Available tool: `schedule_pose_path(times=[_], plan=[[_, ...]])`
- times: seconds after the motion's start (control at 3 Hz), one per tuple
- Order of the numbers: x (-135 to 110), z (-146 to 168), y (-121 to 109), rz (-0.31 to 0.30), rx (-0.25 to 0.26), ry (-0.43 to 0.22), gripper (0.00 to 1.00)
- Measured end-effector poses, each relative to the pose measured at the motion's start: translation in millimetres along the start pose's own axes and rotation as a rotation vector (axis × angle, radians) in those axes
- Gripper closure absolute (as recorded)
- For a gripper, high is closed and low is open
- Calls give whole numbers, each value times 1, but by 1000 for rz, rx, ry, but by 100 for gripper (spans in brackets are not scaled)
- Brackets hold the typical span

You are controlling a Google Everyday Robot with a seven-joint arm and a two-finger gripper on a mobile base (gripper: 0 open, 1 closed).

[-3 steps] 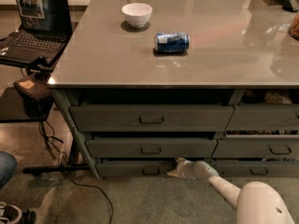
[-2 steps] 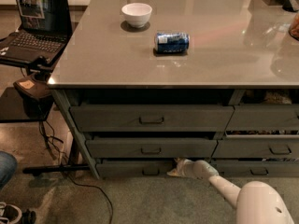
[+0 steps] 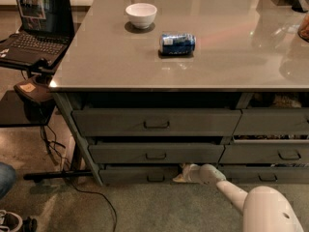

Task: Open bottom drawer

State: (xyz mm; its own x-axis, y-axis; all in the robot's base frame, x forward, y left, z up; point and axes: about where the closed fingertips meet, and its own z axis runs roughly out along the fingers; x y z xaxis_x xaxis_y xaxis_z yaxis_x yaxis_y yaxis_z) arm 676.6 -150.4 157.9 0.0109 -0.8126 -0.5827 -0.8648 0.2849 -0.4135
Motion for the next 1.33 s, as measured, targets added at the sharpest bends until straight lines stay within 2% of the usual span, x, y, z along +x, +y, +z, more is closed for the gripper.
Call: schedule_pose_path(times=[0.67,1.0,1.33], plan=[[1,0,-6,-1,2,3,100],[-7,-13,8,30,43,24,100],[-7,-13,8,30,43,24,100]])
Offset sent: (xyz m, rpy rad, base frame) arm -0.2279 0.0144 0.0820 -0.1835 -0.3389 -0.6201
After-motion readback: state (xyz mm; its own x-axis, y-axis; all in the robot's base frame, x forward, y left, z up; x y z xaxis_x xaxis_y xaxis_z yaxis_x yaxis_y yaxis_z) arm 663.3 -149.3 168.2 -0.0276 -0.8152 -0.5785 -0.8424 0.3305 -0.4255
